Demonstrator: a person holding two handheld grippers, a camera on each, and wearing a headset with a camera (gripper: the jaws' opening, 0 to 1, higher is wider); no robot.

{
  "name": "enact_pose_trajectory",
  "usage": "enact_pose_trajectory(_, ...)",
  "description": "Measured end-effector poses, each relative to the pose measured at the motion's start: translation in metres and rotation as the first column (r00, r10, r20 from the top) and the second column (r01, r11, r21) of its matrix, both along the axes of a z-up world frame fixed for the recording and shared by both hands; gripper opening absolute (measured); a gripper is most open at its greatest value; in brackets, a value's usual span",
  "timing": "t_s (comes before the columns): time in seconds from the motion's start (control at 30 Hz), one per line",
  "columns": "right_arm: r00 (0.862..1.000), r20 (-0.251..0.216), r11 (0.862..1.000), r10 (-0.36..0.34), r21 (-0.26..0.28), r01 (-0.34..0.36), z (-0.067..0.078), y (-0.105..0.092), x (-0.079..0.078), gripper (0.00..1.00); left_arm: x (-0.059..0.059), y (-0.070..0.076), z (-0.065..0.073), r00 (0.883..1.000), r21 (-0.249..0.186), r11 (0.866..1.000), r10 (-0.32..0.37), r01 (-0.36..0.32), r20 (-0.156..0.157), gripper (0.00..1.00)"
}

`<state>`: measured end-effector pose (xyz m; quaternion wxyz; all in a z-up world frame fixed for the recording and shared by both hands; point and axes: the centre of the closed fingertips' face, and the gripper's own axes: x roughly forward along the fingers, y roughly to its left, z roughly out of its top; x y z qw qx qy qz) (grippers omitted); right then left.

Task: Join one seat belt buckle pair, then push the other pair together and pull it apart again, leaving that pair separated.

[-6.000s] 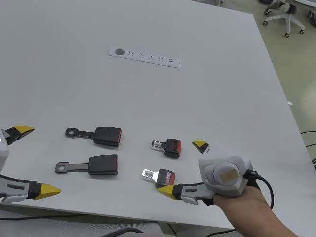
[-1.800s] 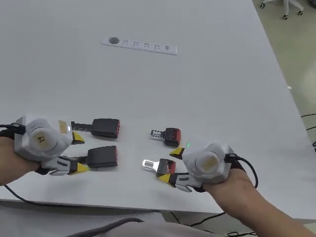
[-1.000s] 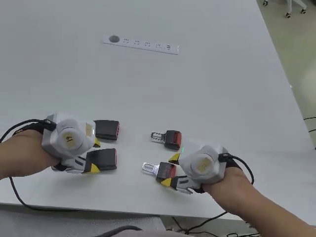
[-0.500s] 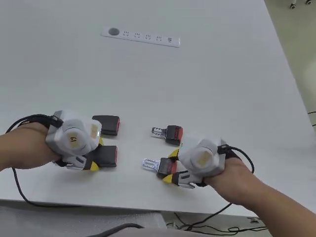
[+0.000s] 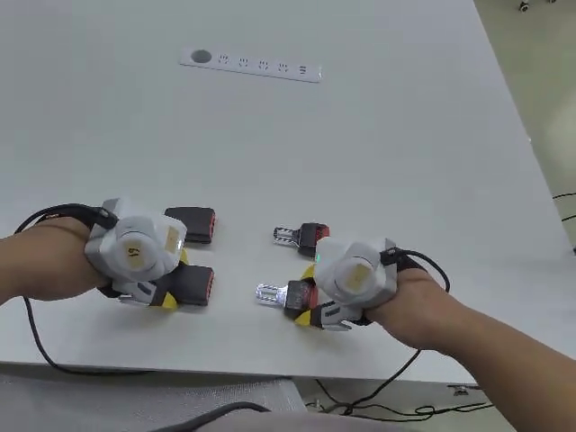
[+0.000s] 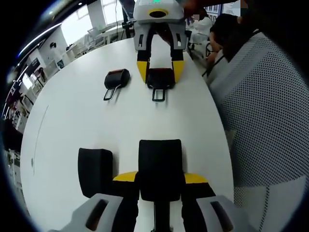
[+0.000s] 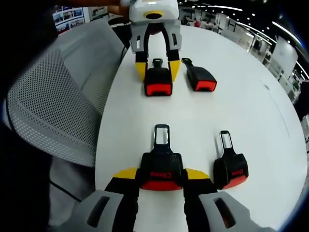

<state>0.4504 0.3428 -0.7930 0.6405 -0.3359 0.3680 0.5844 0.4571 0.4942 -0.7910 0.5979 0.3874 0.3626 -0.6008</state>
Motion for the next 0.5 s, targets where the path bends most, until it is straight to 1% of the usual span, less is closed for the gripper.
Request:
enact_pose_trajectory(0.2, 1.0, 0.001, 1.0, 0.001, -0.007, -0.001, 0.0, 0.0, 0.0, 0.32, -0.001, 0.0, 0.001, 1.0, 0.002, 1.0, 0.006, -0.006, 0.002, 0.34)
enact_pose_trajectory(0.27, 1.0, -0.004, 1.0, -0.016, -0.013, 0.016, 0.0, 0.001, 0.0, 0.32, -0.001, 0.0, 0.002, 1.0, 0.003, 1.0, 0.01, -0.01, 0.003, 0.34)
enact_pose_trajectory(0.4, 1.0, -0.001, 1.0, -0.009, -0.018, 0.009, 0.0, 0.006, -0.002, 0.32, -0.002, 0.001, 0.002, 1.0, 0.004, 1.0, 0.014, -0.014, 0.002, 0.34)
enact_pose_trajectory(0.5, 1.0, 0.003, 1.0, 0.002, -0.015, -0.002, 0.0, 0.016, -0.005, 0.32, -0.002, 0.001, 0.002, 1.0, 0.003, 1.0, 0.015, -0.015, 0.001, 0.34)
